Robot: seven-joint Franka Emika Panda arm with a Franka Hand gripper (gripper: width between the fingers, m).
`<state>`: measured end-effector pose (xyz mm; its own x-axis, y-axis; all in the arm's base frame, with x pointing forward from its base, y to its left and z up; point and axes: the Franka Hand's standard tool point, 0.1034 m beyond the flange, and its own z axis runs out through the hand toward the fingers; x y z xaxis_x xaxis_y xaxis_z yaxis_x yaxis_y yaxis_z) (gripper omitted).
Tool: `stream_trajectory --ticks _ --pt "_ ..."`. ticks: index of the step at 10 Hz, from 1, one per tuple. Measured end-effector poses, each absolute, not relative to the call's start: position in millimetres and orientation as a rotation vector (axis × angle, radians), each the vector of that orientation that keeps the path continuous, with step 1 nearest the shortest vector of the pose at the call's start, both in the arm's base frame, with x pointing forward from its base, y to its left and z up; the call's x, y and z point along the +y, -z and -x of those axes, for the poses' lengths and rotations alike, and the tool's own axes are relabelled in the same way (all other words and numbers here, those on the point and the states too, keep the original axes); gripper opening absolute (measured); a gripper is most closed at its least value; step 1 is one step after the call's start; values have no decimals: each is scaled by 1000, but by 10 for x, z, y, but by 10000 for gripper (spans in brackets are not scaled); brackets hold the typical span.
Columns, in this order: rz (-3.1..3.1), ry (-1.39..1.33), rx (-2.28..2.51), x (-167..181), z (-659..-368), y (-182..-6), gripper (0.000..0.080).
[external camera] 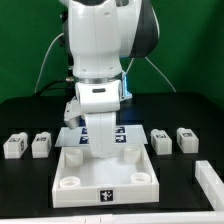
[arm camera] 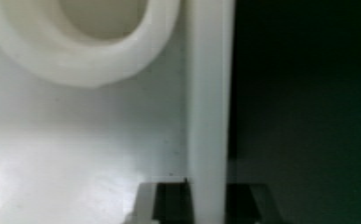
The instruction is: Assemble one leg
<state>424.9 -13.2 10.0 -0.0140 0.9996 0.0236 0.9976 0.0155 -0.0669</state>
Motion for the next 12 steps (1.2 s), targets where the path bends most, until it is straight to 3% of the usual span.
stream_trajectory --ticks 7,12 --pt "2163 -44 -2193 -129 -4282 -111 62" --pt "2245 10 -2142 201 -4700 -178 61"
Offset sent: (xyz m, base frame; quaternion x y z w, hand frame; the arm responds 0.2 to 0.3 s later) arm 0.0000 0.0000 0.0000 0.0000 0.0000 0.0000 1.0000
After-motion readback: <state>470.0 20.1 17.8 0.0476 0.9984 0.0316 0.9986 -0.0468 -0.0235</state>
